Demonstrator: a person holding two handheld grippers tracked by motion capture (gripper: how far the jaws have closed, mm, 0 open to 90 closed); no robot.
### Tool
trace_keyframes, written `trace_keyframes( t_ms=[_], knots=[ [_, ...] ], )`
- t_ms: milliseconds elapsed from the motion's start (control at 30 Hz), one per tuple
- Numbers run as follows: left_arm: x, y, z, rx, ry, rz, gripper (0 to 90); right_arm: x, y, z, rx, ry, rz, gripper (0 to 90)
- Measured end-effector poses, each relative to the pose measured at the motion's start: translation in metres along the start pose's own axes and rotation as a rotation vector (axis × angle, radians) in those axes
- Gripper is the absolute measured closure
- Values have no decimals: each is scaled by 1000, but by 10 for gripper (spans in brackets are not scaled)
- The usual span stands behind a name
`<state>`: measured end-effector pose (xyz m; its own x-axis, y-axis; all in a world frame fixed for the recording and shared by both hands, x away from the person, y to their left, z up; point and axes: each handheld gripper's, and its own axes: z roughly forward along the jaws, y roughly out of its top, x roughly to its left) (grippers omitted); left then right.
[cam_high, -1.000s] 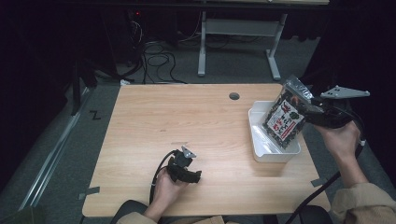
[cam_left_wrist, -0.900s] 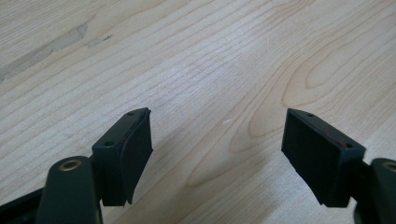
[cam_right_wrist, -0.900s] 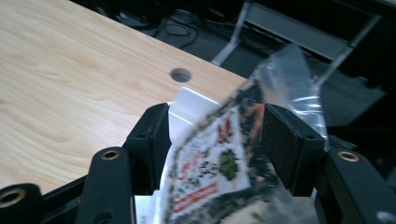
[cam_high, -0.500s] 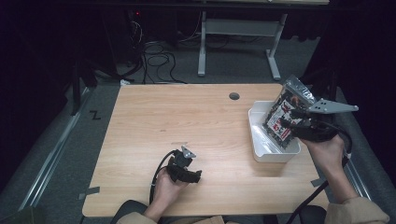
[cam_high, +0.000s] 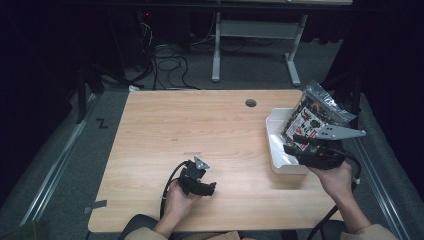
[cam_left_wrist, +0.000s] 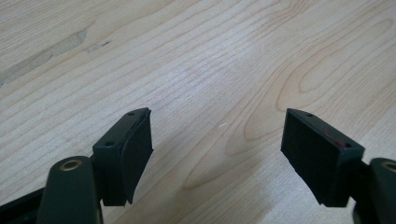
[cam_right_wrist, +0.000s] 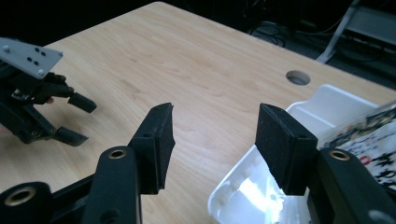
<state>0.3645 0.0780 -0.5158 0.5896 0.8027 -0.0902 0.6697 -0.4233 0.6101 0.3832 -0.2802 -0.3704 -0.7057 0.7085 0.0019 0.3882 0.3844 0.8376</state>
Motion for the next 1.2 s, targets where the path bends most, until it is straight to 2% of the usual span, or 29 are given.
trace_keyframes(
  t_ms=[133,400,600,1200],
  knots=[
    [0,0,0,-2,0,1,255,4,-7,3,4,13,8,468],
    [-1,0,-1,-9,0,5,255,13,-17,4,15,31,-13,455],
    [-1,0,-1,-14,-2,5,255,19,-26,7,19,65,-6,441],
    [-1,0,-2,-27,-6,6,255,39,-50,29,56,143,4,431]
  ],
)
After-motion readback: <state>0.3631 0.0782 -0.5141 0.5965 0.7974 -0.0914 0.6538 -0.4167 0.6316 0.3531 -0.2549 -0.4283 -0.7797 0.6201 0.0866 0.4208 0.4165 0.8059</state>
